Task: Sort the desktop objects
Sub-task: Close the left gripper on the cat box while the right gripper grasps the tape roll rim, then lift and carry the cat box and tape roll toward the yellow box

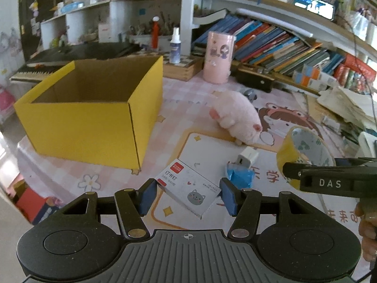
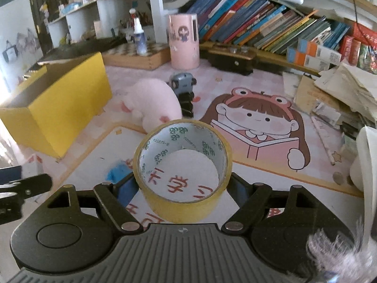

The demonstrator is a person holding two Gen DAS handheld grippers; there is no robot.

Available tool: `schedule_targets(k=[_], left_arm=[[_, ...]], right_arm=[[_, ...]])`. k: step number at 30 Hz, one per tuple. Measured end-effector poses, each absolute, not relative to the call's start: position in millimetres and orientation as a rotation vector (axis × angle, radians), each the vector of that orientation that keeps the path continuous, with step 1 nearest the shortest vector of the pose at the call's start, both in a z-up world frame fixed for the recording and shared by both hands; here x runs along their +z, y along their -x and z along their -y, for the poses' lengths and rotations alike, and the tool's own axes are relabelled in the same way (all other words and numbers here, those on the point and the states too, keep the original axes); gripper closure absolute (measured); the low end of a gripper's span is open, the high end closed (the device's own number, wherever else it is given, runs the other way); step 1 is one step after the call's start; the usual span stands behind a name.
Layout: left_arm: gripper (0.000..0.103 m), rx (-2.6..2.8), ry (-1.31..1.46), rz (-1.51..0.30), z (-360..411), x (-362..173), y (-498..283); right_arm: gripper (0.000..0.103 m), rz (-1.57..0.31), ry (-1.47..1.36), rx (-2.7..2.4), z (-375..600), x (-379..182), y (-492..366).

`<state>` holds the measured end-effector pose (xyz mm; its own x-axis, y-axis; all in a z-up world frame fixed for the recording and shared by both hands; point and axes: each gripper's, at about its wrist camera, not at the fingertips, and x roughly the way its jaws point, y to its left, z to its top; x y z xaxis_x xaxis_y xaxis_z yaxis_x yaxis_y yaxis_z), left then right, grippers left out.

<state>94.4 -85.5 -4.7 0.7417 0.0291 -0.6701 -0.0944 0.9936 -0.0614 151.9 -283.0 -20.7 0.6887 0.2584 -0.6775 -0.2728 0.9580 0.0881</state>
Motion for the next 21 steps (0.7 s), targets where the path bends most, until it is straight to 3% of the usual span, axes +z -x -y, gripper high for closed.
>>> schedule_targets(k=[21], left_arm=[[0.045, 0.004, 0.090, -0.694, -44, -1, -17]], right_arm=[[0.024, -0.723, 0.101, 0.351, 131, -11, -43]])
